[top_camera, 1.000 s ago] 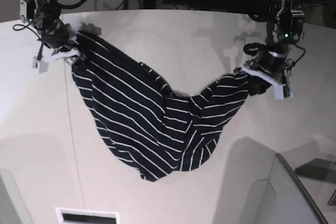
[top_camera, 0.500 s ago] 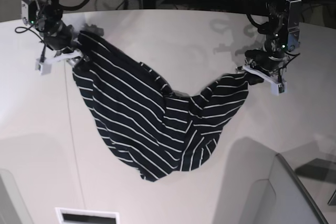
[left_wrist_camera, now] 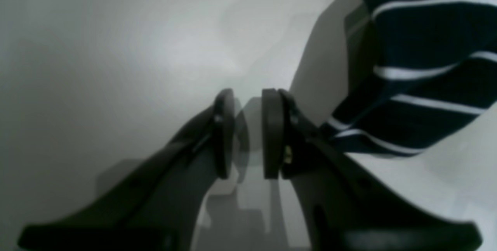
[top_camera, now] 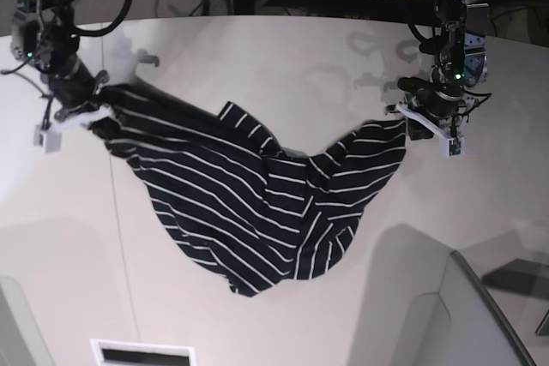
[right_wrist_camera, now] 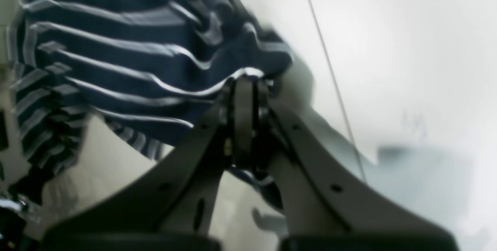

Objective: Layout the t-shirt on the table in an organized manner, then fold the t-shirt properly
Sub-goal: 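Lower the shirt onto the table and release with both grippers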

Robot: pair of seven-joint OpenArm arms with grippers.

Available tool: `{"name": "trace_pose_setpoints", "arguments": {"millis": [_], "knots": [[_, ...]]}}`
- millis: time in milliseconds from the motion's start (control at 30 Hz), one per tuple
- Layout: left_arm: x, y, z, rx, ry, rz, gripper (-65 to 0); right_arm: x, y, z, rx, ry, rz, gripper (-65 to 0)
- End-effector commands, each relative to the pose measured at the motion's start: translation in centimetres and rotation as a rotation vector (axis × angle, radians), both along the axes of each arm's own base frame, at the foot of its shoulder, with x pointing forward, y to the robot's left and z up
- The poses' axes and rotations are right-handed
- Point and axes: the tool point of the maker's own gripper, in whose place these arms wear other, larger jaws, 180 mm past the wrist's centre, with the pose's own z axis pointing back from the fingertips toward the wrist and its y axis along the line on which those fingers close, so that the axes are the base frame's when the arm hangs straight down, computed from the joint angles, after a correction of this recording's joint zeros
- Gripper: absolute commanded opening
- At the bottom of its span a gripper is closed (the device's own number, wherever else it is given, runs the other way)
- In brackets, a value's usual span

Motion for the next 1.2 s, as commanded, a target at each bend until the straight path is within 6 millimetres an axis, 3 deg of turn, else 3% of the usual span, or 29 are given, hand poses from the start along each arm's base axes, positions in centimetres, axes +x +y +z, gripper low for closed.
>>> {"name": "trace_pose_setpoints", "arguments": {"millis": [0,67,200,367,533,600,700,833,1067,1167], "knots": [[-0.7,0.5,-0.3,0.013,0.037,0.004,-52.2,1.3,-0.4,2.1,-0.015,-0.071,0.005,-64.7],[-0.7,0.2,0.3,0.015,0.024,-0.008,-52.2,1.7,-0.9,3.7,-0.042,-0.106,0.019,-64.7],[0.3,-1.2,3.3,0.023,-0.062,-0.056,-52.2,2.1,-1.4,5.9,-0.083,-0.090,0.045,-64.8],[1.4,-2.6,6.1,0.026,-0.142,-0.096,-52.2,3.4,-1.5,10.4,-0.132,-0.190,0.062,-64.8],[1.4,-2.6,6.2,0.033,-0.143,-0.101,-52.2,3.5,-1.7,13.2,-0.178,-0.250,0.074,-64.8],[0.8,-2.6,5.9,0.034,-0.129,-0.102,-52.2,3.6,-2.8,14.0,-0.201,-0.265,0.058,-64.8],[0.6,-2.7,5.9,0.032,-0.129,-0.104,-52.2,3.7,-4.4,14.6,-0.221,-0.278,0.020,-64.8],[0.7,-3.2,5.9,0.016,-0.133,-0.101,-52.2,3.8,-4.7,14.8,-0.227,-0.281,0.013,-64.8],[2.0,-8.6,6.2,-0.026,-0.155,-0.226,-52.2,3.8,-7.4,17.1,-0.272,-0.332,-0.057,-64.8],[3.5,-10.5,7.0,-0.052,-0.188,-0.255,-52.2,3.9,-8.6,17.9,-0.286,-0.351,-0.090,-64.8]]}}
